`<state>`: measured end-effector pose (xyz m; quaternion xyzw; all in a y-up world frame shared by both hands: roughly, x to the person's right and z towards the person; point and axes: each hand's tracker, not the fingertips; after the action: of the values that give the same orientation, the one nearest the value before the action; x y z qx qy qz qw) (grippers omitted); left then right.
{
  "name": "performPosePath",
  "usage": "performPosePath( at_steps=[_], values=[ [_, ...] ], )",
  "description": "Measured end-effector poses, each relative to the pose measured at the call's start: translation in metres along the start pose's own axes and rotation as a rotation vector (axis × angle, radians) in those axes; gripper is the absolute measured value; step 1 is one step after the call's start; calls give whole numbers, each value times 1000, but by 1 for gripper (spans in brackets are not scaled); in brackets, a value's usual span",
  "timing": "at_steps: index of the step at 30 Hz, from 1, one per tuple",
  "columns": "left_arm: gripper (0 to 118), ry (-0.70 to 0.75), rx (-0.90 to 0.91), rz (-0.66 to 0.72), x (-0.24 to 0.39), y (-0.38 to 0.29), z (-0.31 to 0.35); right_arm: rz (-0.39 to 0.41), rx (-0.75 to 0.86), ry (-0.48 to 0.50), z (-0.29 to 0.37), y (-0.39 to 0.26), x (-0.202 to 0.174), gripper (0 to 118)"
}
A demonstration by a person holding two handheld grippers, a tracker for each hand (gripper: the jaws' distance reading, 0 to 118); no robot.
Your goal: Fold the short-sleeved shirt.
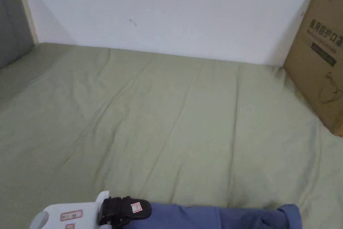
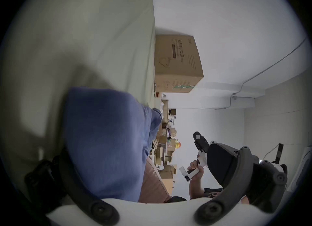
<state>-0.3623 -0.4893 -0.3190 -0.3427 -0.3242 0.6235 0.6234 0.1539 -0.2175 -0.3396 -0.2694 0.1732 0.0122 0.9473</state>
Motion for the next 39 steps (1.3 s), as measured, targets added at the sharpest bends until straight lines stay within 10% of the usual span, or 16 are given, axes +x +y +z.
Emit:
performPosePath(
  at_steps=[3,5,7,8,16,24,32,39],
  values=[
    [96,10,12,-21,1,-7,-5,20,-10,12,-3,0,-7,0],
    [6,136,55,-46,-7,-11,4,29,-15,19,-6,0,-11,0],
    [6,442,47,-99,-25,-11,15,27,-28,28,-8,-1,-13,0],
    [6,219,92,-107,-8,-12,13,26,-37,37,-10,-3,-14,0],
    [7,577,121,-262,79,-41,12,23,-33,74,-3,-2,-16,0],
    [7,1442,213,-569,196,-66,19,-74,-25,110,4,-10,3,0],
    [7,1004,132,-387,222,-65,-64,-125,-12,95,26,-14,32,0],
    [16,897,-8,-311,181,-47,-160,-236,-5,77,41,-11,60,0]
  ],
)
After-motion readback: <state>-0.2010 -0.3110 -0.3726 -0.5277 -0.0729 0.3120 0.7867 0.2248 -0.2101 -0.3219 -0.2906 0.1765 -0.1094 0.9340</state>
